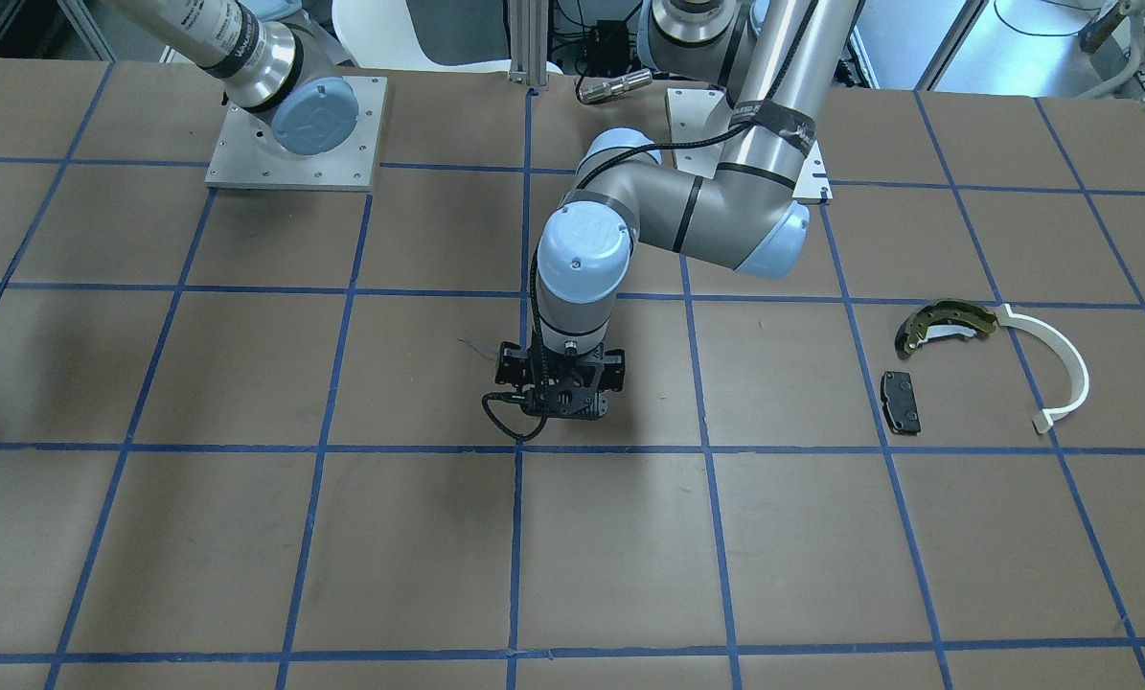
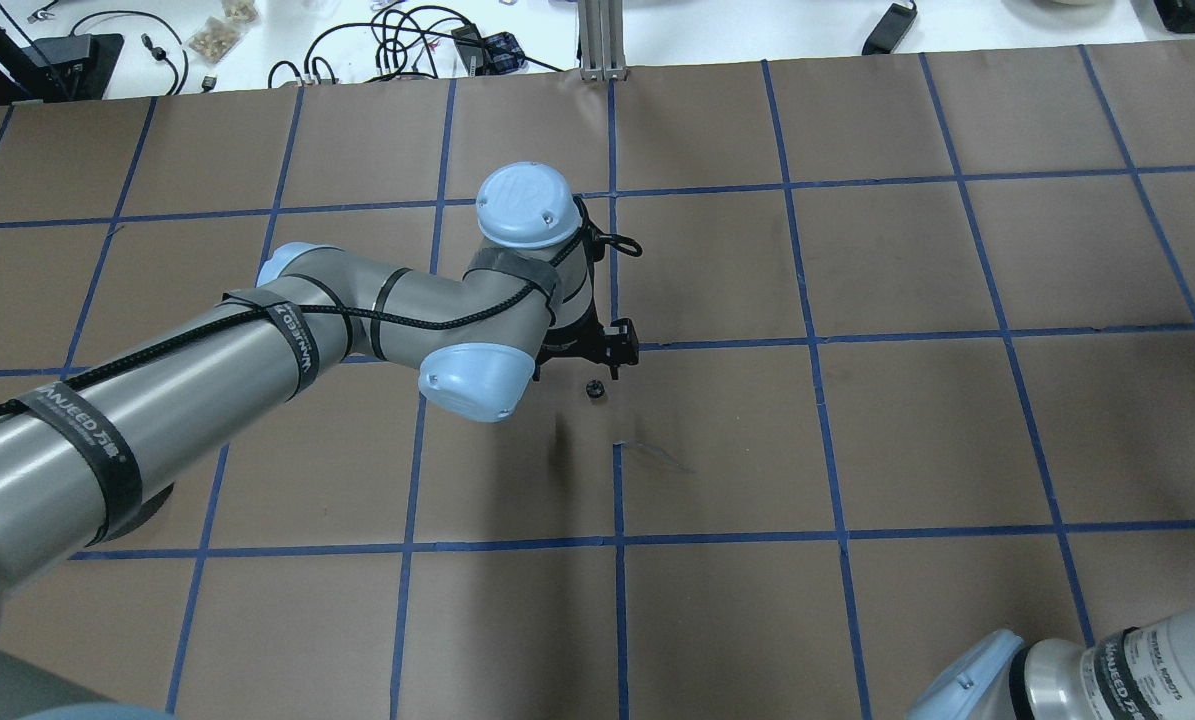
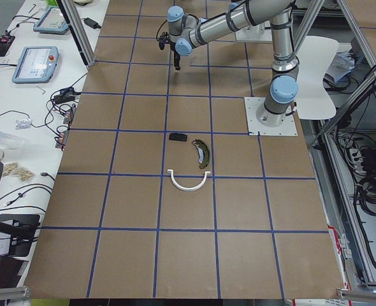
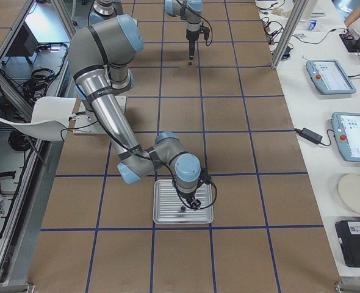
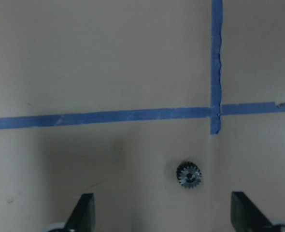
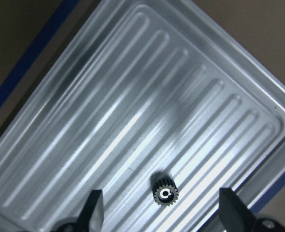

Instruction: Place bearing gear from tray to pile

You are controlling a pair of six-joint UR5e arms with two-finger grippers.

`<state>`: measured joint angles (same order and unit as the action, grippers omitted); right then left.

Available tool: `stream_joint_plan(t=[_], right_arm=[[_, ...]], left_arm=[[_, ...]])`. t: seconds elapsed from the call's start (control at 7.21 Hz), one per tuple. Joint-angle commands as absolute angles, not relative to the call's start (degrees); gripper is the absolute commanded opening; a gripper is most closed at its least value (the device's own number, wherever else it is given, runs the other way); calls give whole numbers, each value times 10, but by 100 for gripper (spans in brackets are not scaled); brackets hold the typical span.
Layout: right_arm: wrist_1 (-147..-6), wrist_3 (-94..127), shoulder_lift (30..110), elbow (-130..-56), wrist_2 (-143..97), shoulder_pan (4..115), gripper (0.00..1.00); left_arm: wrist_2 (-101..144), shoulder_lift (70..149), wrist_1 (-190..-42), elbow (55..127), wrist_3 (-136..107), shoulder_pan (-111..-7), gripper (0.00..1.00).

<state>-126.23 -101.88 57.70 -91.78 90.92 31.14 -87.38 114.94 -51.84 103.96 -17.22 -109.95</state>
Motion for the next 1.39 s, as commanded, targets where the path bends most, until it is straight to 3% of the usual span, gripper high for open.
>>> stream_joint_plan(t=[0.0,0.14,0.28,0.69,0.83,0.97,1.25], right_arm=[[-1265,-1070,549,-905,909,308,81],[-1273,-1077,548,-907,911,308,80],[-1280,-1086,548,-907,917,308,73],[-1282,-1088,549,-913,943,308,37],[-1282,-1085,550,-909,943,308,30],[-1281,-1085,550,-913,943,308,24],[-1269,-1077,566,-911,947,313,19]], left_arm=[[-874,1165,-512,1038,-174,-1106,94],[-874,1169,-507,1039,-173,-1106,82],[-874,1174,-507,1038,-172,-1106,78],[-873,1184,-498,1038,-174,-1107,74],[-873,1186,-498,1038,-173,-1108,66],[-873,1188,-498,1038,-173,-1108,53],[-873,1190,-499,1038,-175,-1109,0]])
